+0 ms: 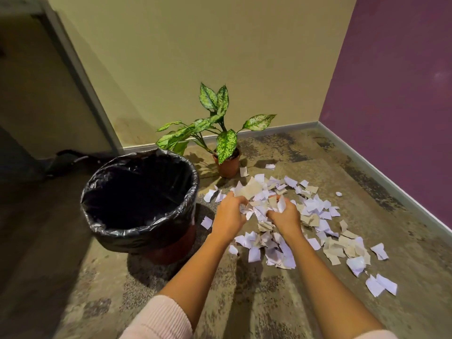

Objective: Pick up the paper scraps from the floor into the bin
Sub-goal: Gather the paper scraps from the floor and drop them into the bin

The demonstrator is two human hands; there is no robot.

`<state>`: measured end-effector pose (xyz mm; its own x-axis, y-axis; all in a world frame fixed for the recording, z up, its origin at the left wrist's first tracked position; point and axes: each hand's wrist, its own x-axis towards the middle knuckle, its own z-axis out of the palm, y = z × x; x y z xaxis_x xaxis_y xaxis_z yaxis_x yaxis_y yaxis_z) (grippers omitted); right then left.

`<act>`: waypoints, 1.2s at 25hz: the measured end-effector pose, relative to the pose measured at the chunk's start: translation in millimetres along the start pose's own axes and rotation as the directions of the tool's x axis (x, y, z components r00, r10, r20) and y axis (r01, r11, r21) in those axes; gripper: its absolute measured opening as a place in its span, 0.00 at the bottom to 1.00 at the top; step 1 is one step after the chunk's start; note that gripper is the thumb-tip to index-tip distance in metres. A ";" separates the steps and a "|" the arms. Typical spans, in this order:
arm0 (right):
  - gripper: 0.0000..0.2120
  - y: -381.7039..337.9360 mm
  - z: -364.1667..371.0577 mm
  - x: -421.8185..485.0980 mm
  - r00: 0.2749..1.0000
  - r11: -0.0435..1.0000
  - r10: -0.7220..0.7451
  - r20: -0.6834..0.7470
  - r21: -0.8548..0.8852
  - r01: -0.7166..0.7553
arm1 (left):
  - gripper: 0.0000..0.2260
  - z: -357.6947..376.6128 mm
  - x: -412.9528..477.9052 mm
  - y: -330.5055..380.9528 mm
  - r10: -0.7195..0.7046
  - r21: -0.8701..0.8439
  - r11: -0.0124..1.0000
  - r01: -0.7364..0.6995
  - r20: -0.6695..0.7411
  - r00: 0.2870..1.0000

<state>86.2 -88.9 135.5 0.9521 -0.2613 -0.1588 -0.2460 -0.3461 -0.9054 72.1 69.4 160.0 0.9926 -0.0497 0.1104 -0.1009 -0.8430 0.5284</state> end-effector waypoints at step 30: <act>0.27 -174.3 236.0 -8.8 0.779 0.764 -0.234 0.581 -0.386 0.517 | 0.18 -167.1 4.8 -190.3 -0.516 0.248 0.827 0.505 -0.022 0.856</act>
<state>163.6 186.3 201.8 0.9052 0.4010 -0.1406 0.2346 -0.7474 -0.6216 84.9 319.1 200.6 0.9005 0.4044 -0.1597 0.4342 -0.8549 0.2838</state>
